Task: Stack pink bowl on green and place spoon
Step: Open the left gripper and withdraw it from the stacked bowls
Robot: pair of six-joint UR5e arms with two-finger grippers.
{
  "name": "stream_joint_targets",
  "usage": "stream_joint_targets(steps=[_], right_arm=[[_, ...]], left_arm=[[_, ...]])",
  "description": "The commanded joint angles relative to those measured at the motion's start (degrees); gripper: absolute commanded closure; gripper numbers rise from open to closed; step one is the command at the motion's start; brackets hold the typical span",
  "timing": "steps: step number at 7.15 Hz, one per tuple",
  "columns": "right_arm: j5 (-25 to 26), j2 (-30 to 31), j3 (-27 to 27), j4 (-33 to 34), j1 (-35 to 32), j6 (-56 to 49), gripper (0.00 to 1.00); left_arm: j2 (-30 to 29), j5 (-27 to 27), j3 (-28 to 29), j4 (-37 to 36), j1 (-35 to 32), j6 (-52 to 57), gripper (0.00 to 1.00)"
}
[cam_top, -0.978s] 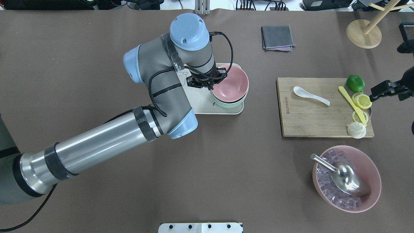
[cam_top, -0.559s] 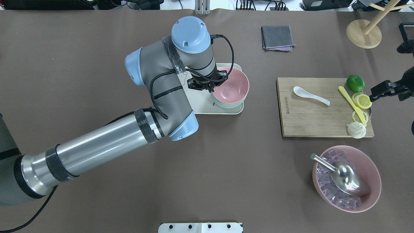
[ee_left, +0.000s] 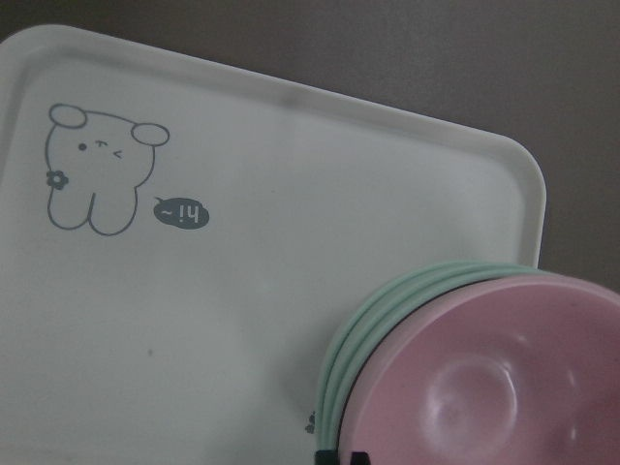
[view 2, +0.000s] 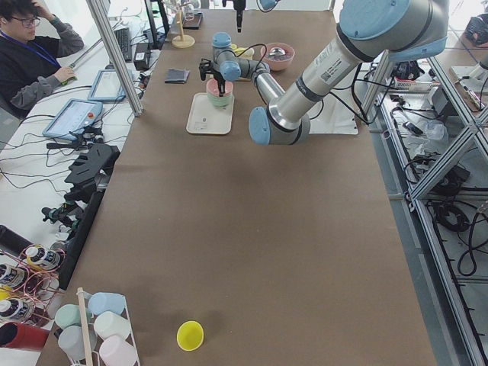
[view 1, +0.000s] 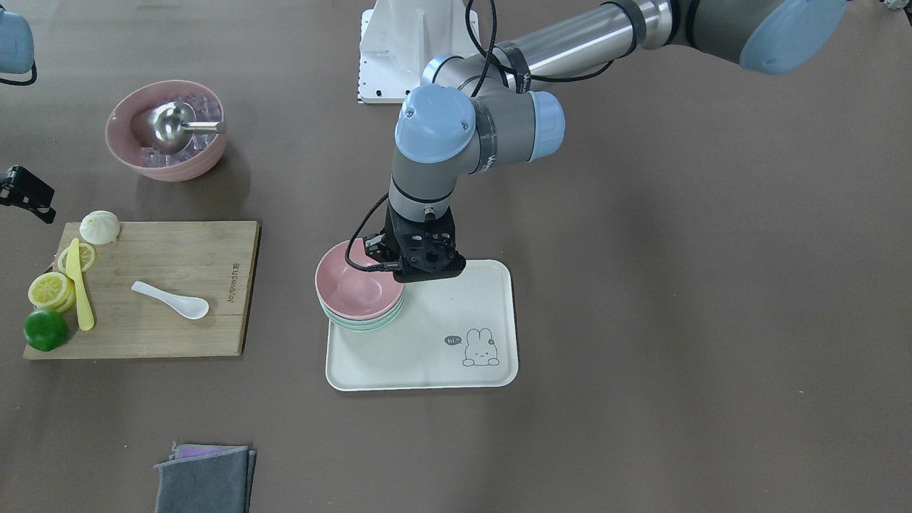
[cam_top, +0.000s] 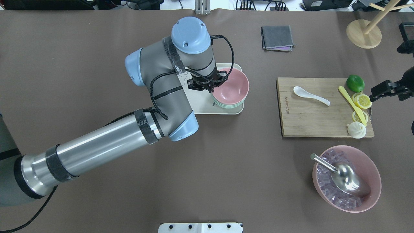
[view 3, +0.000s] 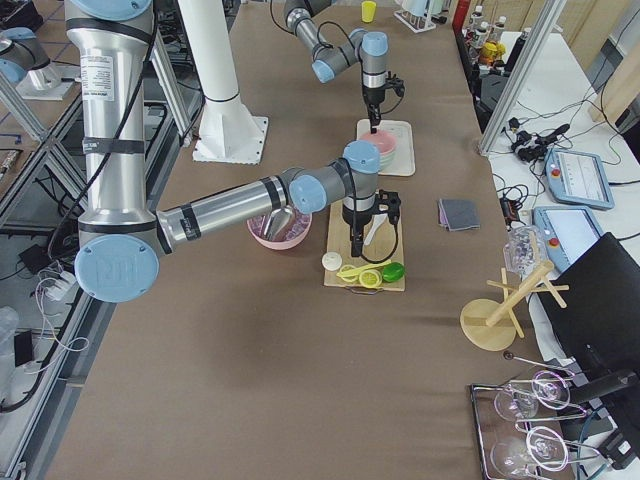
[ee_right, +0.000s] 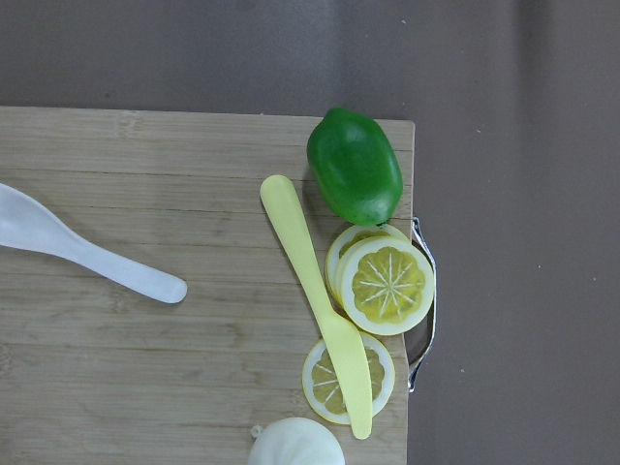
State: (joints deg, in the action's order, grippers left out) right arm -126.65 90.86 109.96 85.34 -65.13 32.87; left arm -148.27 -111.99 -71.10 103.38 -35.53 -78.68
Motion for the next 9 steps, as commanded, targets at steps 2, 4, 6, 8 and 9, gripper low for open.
stream_joint_targets(steps=[2,4,6,8,9], right_arm=[[0.0,-0.1,0.0,0.0,0.0,0.0,0.00],[0.0,-0.1,-0.1,0.0,0.0,0.0,0.00],[0.0,-0.1,-0.1,0.0,0.0,0.0,0.00],[0.0,-0.4,-0.1,0.0,0.1,0.0,0.00],[0.1,-1.1,-0.2,0.0,0.6,0.0,0.00]], left_arm=[[0.1,0.8,0.3,0.8,-0.1,0.0,1.00],[0.2,0.8,0.6,1.1,0.0,0.1,1.00],[0.4,0.8,0.6,1.8,0.0,1.5,0.17],[0.9,0.0,-1.0,1.7,-1.6,6.4,0.01],[3.8,-4.8,-3.5,1.6,-3.8,7.9,0.01]])
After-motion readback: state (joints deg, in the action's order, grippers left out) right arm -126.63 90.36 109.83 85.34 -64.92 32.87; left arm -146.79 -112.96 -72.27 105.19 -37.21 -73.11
